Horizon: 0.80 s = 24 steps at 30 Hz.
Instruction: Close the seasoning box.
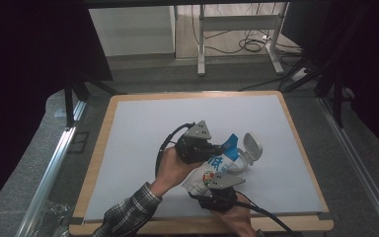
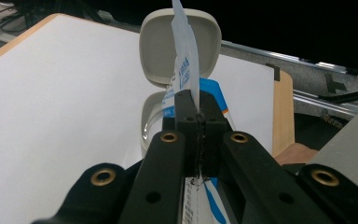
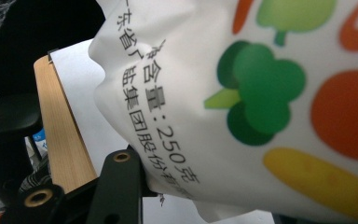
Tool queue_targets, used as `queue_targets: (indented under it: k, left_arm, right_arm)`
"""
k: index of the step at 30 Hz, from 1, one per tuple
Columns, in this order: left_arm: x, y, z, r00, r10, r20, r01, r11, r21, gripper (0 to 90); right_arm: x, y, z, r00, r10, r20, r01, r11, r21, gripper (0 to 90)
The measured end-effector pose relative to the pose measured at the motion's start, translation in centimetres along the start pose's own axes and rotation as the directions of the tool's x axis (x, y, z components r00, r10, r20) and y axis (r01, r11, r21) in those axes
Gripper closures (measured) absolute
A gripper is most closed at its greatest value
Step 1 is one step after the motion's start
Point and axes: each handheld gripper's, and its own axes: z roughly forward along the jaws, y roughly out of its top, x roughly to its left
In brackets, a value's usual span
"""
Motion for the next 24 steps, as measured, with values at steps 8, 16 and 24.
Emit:
queue_targets:
  k: [8, 16, 24]
  left_arm:
    - [0.1, 0.3, 0.4, 1.0000, 0.001, -0.008, -0.001, 1.0000, 0.006, 89.7]
    - [0.4, 0.4, 0.8, 1.0000, 0.002, -0.007, -0.002, 0.9999, 0.014, 89.7]
    - [0.7, 0.7, 1.2, 1.0000, -0.005, -0.007, 0.005, 0.9998, 0.017, 89.7]
  right_arm:
    - [-0.1, 0.2, -0.1, 0.9999, 0.004, -0.010, -0.004, 1.000, -0.011, 59.2]
    - [-0.1, 0.3, -0.2, 0.9995, 0.014, -0.027, -0.014, 1.000, -0.014, 59.2]
    - [-0.3, 0.4, -0.3, 0.9989, 0.024, -0.040, -0.025, 0.999, -0.023, 59.2]
